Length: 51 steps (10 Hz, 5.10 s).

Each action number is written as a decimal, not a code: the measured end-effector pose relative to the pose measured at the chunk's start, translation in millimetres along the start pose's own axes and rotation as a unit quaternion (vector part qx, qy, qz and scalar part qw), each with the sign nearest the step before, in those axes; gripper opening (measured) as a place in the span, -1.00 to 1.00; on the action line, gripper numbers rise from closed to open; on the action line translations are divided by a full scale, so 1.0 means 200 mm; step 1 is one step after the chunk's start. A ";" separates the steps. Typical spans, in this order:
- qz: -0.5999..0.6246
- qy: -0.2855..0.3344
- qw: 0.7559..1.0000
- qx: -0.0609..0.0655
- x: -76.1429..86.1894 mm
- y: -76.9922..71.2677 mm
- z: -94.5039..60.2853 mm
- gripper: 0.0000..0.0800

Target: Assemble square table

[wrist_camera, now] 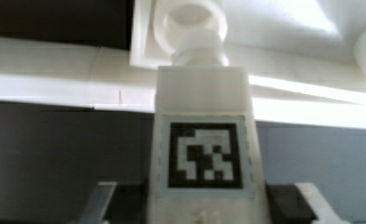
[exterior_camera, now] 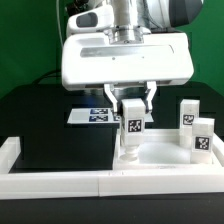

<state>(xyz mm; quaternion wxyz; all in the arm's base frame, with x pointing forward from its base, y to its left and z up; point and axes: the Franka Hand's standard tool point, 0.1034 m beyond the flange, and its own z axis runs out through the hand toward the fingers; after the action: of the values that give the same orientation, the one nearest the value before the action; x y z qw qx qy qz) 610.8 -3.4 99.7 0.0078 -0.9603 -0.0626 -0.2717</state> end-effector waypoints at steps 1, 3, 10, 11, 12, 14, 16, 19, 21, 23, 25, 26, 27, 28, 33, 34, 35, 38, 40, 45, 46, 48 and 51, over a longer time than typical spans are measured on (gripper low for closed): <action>0.000 -0.002 1.000 0.001 -0.01 0.00 0.01 -0.27; 0.001 -0.001 1.000 0.000 -0.01 0.00 0.01 -0.27; 0.005 0.019 1.000 -0.012 -0.03 0.01 0.08 -0.27; 0.005 0.027 1.000 -0.015 -0.02 0.01 0.09 -0.27; 0.005 0.023 1.000 -0.014 -0.02 0.01 0.09 -0.27; 0.005 0.022 1.000 -0.013 -0.02 0.01 0.09 -0.27; 0.005 0.020 1.000 -0.012 -0.02 0.00 0.10 0.21; 0.005 0.019 1.000 -0.012 -0.03 0.00 0.10 0.59; 0.005 0.019 1.000 -0.012 -0.03 0.00 0.10 0.62; 0.005 0.019 1.000 -0.012 -0.03 0.00 0.10 0.62; 0.021 -0.011 1.000 0.006 -0.03 -0.02 0.07 0.62; 0.038 -0.032 0.999 0.020 -0.02 -0.05 0.04 0.62; 0.060 -0.072 0.995 0.041 -0.02 -0.09 0.01 0.62; 0.071 -0.081 0.993 0.045 0.00 -0.08 0.00 0.62; 0.074 -0.153 0.983 0.075 -0.03 -0.04 0.03 0.62; 0.074 -0.153 0.983 0.075 -0.03 -0.04 0.03 0.62; 0.074 -0.153 0.983 0.074 -0.03 -0.04 0.03 0.62; 0.167 -0.191 0.966 0.057 -0.05 -0.03 0.04 0.62; 0.161 -0.189 0.967 0.052 -0.09 0.03 0.07 0.62; 0.224 -0.192 0.955 0.044 -0.09 0.01 0.07 -0.28; 0.245 -0.193 0.949 0.040 -0.09 0.00 0.07 -0.28; 0.292 -0.194 0.936 0.032 -0.08 0.00 0.07 -0.28; 0.447 -0.185 0.875 0.003 -0.06 -0.02 0.09 -0.28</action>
Offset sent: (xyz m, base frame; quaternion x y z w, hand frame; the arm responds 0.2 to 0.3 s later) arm 0.0030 0.0009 -0.0069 -0.0024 0.0065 0.0027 1.0000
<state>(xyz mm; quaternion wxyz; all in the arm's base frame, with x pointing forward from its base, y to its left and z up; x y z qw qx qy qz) 609.4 0.9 78.2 0.1200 -0.9186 0.3723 -0.0566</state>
